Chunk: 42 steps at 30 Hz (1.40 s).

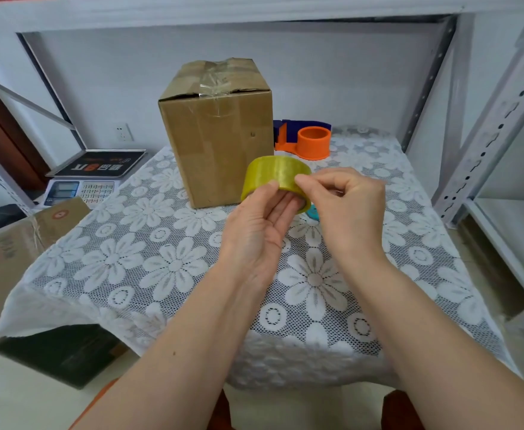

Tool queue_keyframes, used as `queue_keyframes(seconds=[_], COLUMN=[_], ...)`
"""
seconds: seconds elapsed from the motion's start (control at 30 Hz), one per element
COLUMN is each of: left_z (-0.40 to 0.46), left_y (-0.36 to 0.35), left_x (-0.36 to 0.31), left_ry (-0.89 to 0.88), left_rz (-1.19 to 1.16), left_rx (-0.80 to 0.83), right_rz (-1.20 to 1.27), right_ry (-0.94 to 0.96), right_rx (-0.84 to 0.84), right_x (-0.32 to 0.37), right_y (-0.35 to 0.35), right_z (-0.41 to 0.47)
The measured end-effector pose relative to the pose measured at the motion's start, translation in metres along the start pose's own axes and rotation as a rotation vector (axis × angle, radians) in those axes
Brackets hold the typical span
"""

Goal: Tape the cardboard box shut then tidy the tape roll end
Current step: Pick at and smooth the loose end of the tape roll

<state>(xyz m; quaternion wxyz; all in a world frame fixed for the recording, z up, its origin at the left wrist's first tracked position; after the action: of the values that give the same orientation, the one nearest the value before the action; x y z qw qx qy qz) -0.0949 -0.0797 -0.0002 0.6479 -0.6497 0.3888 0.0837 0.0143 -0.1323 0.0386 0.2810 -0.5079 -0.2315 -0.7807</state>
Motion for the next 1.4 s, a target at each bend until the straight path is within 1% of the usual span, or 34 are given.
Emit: queue_keyframes(seconds=[0.17, 0.33, 0.5, 0.63, 0.77, 0.83, 0.93, 1.03, 1.4], left_z=[0.0, 0.001, 0.001, 0.0, 0.0, 0.001, 0.003, 0.004, 0.005], left_y=[0.0, 0.001, 0.002, 0.002, -0.001, -0.001, -0.001, 0.001, 0.002], left_x=[0.001, 0.0, -0.001, -0.002, -0.003, -0.002, -0.002, -0.002, -0.003], left_ry=[-0.019, -0.031, -0.032, -0.04, -0.037, -0.038, -0.041, -0.046, -0.071], left_rz=[-0.025, -0.003, 0.035, 0.091, 0.068, 0.038, 0.001, 0.001, 0.075], left_rx=[0.005, 0.001, -0.008, 0.004, 0.012, 0.012, 0.024, 0.02, 0.02], right_rz=[-0.13, -0.163, -0.146, -0.137, -0.051, -0.045, -0.112, -0.179, -0.242], right_ry=[0.116, 0.152, 0.127, 0.103, 0.018, 0.011, 0.098, 0.179, 0.24], right_rx=[-0.004, -0.014, -0.002, -0.043, -0.049, -0.027, 0.006, 0.003, -0.029], right_x=[0.005, 0.005, 0.001, 0.0, 0.0, 0.001, 0.007, 0.009, 0.007], right_y=[-0.004, -0.006, -0.006, -0.002, 0.004, 0.003, -0.002, -0.006, -0.01], right_z=[-0.004, -0.005, -0.003, 0.0, 0.005, 0.004, -0.002, -0.005, -0.007])
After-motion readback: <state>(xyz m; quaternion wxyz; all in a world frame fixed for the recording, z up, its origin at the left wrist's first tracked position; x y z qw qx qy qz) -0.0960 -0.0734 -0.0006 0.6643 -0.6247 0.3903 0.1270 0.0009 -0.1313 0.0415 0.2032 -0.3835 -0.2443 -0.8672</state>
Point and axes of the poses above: each hand's wrist, its own z-axis towards the middle knuckle, its own y-axis out of the back of the hand, x = y × z, the point moved 6 cm from there along z, towards the middle knuckle
